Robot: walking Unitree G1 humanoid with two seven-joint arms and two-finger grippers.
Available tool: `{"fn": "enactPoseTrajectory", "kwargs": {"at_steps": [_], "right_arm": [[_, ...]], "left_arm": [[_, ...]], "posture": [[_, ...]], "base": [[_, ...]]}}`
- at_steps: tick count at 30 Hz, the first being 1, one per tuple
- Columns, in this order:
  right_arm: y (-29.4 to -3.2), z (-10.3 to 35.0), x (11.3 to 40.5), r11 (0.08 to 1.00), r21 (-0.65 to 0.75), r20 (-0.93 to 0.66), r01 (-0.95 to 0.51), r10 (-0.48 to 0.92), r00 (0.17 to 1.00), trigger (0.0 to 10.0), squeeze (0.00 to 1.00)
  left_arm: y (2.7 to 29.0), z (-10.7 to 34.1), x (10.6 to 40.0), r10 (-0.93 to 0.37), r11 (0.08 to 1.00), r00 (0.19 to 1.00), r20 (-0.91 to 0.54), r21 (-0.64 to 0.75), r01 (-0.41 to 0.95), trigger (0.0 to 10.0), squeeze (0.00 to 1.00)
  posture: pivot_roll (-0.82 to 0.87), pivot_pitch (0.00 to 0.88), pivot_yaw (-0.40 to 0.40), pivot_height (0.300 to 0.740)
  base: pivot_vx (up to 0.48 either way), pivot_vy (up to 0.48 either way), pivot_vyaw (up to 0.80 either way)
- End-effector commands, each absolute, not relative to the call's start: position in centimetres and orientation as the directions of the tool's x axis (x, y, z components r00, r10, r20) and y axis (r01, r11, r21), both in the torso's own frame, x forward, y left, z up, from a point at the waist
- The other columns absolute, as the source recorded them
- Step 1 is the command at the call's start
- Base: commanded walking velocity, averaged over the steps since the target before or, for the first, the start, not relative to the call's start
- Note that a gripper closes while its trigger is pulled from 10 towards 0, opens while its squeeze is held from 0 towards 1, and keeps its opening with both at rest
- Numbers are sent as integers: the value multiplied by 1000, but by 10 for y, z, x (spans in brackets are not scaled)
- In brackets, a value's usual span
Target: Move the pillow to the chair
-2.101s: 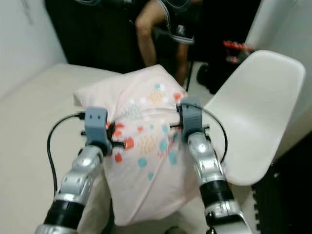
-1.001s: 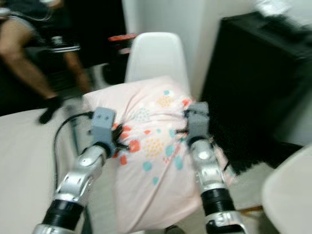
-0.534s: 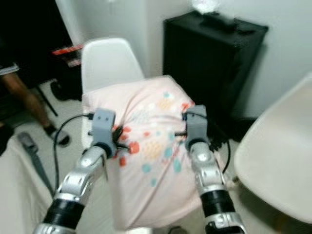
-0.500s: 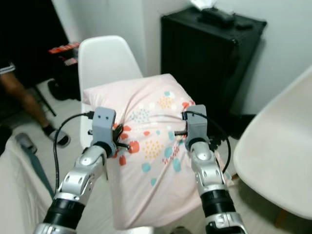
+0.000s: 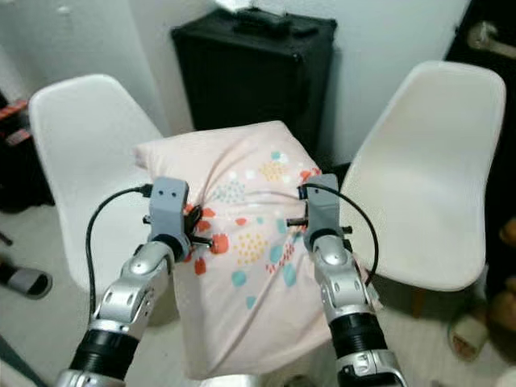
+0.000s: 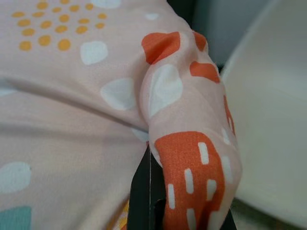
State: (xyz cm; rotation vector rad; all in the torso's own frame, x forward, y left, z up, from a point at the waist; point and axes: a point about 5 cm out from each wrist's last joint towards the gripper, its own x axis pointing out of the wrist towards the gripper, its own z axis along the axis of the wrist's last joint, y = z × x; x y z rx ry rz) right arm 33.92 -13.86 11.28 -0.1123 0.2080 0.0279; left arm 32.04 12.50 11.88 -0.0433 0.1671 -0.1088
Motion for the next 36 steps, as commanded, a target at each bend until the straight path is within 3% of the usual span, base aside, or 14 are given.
{"fn": "enactPoseTrajectory", "kwargs": {"at_steps": [1,13,36], "right_arm": [[-136,119,341,993,-108,-188,-40,19,982,10000,0],[-137,137,347,999,-53,-132,13,-20,991,10000,0],[-144,152,360,989,-147,-95,-31,17,995,10000,0]], "left_arm": [[122,132,321,-122,991,986,-110,-71,115,10000,0],[132,138,322,-98,991,989,-107,-98,88,10000,0],[132,147,323,-98,995,993,-67,-34,95,10000,0]], "posture": [[38,126,59,740],[51,134,78,740],[52,133,57,740]], "base": [[0,0,-800],[0,0,-800],[0,0,-800]]}}
